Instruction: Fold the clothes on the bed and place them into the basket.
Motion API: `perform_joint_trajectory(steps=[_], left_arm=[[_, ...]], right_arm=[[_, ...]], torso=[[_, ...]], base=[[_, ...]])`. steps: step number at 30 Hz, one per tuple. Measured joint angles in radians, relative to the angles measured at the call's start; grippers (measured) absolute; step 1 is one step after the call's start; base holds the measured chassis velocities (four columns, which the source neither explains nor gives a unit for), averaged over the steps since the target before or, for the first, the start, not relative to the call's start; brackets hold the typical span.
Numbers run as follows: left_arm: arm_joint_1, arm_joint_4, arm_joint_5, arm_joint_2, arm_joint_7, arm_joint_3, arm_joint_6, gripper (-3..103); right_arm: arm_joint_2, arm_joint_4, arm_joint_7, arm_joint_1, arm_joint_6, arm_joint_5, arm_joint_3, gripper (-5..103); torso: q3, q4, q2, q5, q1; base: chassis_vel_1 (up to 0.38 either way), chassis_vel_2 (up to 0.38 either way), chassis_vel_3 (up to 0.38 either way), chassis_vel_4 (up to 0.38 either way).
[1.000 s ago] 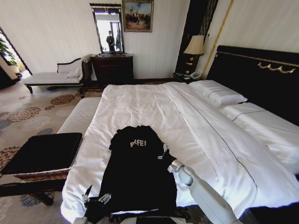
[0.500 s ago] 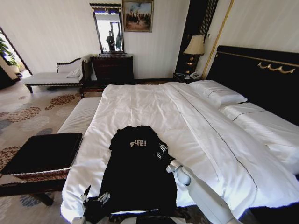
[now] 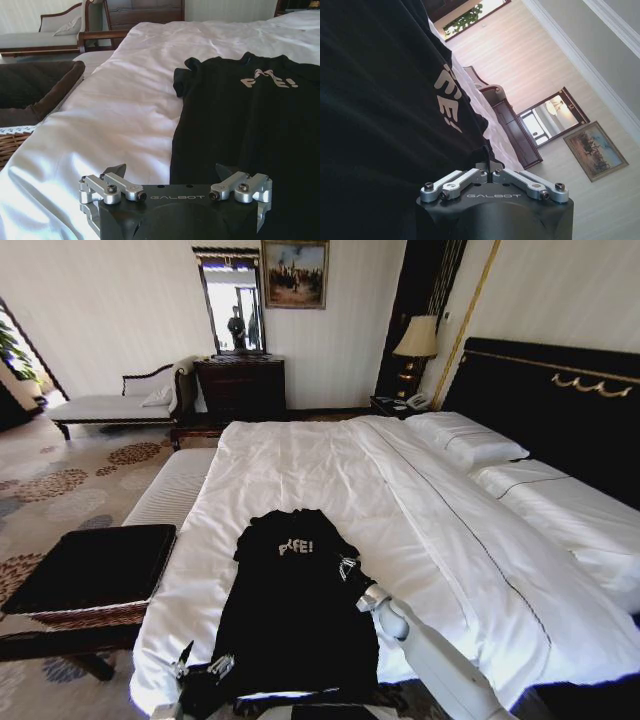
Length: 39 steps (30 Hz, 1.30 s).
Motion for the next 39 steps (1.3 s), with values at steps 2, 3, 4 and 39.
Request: perform_joint_trajectory(steps=[2,3,4,39], left_arm=[[0.001,0.002,0.010,-0.005,-0.001,0.001,0.004,100],[0.002,0.002,0.011,-0.006,-0.001,0.001,0.005,100],[0.002,0.002,0.011,-0.006,-0.001,0.001,0.005,100],[-0.053,0.006,0.005,-0.017,-0.001,0.024,0.035,100]], right_arm=[[-0.001,-0.001,0.002,0.011,-0.005,0.039,-0.005,0],[-0.005,0.001,0.002,0.017,-0.015,0.072,-0.007,0],[-0.005,0.001,0.002,0.017,-0.015,0.072,-0.007,0],[0.130,-0.052,0.113,0.085,-0.333,0.910,0.202,3]], torso=[[0.000,0.0001,0.000,0.0002,0.000],[0.000,0.0002,0.000,0.0000,0.000],[0.000,0.0002,0.000,0.0000,0.000],[0.000,0.0002,0.000,0.0000,0.000]], base=[[0.000,0.000,0.000,0.000],[0.000,0.000,0.000,0.000],[0.000,0.000,0.000,0.000],[0.000,0.000,0.000,0.000]])
